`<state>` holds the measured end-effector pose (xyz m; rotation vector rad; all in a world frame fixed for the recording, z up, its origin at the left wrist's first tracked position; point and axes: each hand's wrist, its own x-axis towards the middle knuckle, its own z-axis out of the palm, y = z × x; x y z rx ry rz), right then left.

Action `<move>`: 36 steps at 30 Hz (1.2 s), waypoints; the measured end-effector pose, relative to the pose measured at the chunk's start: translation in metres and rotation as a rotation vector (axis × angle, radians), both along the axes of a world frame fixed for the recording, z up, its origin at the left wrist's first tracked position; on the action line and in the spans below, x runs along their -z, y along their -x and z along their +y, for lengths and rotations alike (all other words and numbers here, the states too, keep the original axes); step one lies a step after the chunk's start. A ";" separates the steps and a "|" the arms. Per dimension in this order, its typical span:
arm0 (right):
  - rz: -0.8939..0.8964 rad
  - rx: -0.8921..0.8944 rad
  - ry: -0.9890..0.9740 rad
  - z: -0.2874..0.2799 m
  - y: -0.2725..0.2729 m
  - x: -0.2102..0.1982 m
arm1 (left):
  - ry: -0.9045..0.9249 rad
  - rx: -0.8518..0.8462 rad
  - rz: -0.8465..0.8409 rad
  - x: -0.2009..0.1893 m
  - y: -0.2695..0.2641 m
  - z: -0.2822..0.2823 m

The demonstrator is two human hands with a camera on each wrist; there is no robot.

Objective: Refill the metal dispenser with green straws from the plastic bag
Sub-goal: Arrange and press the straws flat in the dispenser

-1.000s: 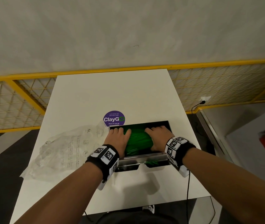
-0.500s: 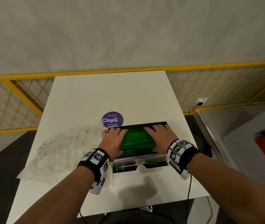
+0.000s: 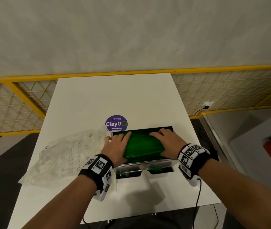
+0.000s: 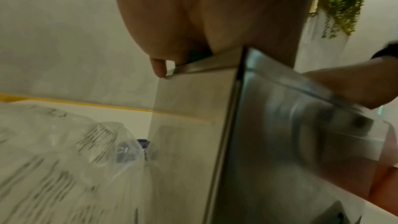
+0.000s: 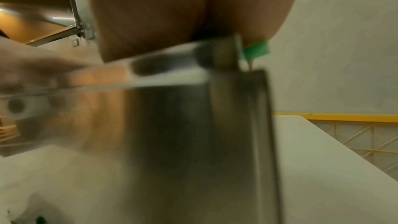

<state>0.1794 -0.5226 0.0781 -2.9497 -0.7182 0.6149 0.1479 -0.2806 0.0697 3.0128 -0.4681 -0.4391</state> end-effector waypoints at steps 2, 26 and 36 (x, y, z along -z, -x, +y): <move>0.074 0.001 0.054 0.004 0.000 0.002 | -0.113 0.041 -0.005 0.000 -0.002 -0.005; 0.129 0.096 0.064 0.018 0.010 0.003 | 0.069 0.004 0.156 -0.005 0.002 0.001; 0.125 0.184 -0.158 0.010 0.008 -0.041 | 0.350 -0.099 0.079 -0.061 -0.013 -0.013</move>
